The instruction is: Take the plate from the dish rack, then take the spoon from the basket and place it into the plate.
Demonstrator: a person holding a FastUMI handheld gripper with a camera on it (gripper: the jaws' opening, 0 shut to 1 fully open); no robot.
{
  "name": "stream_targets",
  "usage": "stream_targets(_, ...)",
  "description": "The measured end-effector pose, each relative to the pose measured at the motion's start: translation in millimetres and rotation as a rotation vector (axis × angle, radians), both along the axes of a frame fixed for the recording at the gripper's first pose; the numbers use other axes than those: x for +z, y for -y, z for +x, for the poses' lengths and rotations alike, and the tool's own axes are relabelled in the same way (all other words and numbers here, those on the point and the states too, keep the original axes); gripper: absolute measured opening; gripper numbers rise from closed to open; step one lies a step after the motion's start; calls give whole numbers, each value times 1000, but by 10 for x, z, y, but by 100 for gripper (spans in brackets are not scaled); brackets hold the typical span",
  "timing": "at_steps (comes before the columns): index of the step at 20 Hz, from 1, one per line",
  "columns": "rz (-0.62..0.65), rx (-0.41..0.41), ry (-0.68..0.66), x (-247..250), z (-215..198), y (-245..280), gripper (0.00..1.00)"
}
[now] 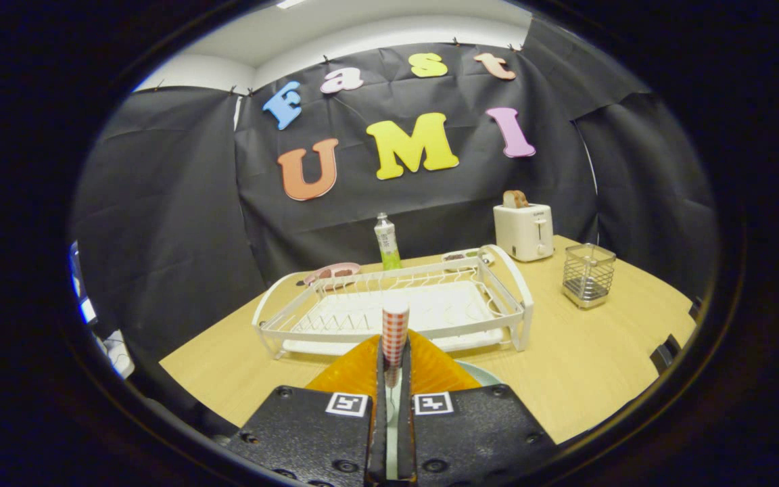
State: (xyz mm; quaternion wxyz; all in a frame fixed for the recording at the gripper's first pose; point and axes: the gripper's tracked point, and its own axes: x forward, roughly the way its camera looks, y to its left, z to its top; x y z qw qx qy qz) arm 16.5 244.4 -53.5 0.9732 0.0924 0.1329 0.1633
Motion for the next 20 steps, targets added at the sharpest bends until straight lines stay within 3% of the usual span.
stream_targets(5,-5,-32,12,14,45,105,19)
stream_targets(10,11,-57,24,115,149,236,61)
stream_targets(14,7,-77,65,236,165,367,79)
stream_targets(20,-23,-110,193,600,-12,604,86)
